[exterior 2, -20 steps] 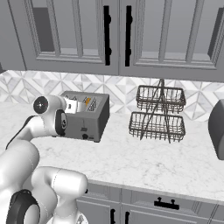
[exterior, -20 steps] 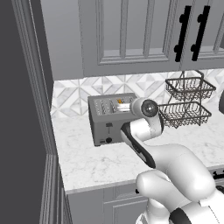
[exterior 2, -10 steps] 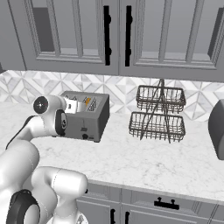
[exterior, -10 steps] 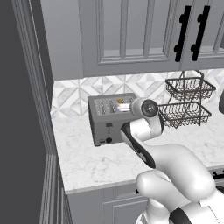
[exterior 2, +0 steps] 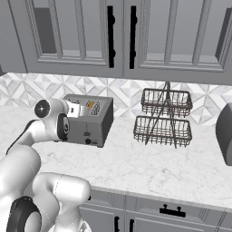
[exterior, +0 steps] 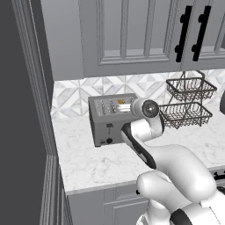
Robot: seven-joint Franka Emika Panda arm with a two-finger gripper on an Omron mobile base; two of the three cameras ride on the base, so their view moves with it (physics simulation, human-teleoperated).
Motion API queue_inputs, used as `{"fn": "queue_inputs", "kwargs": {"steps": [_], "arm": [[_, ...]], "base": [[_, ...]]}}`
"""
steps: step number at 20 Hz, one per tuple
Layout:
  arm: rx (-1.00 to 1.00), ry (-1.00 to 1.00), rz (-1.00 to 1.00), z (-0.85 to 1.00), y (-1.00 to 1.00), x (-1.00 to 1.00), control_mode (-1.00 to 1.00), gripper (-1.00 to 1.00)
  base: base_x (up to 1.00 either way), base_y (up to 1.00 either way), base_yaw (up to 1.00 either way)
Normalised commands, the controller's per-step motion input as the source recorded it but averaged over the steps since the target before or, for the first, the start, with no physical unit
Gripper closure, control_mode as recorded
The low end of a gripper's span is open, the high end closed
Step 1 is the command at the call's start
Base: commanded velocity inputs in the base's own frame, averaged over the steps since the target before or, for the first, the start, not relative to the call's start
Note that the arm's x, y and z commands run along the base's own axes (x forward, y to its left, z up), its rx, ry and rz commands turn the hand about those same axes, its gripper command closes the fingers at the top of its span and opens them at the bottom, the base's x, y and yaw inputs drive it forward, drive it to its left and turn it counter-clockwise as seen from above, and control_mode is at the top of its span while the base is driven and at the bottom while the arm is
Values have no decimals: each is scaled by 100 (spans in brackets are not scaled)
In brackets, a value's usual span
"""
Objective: Start the toaster. Once the lever pops up, take the bread to the plate on the dining counter.
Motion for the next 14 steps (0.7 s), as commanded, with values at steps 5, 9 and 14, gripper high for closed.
{"fn": "queue_inputs", "kwargs": {"steps": [5, 9, 14], "arm": [[0, 0, 0, 0, 0, 0, -100, -100], [0, 0, 0, 0, 0, 0, -100, -100], [0, 0, 0, 0, 0, 0, -100, -100]], "base": [[0, 0, 0], [0, 0, 0], [0, 0, 0]]}}
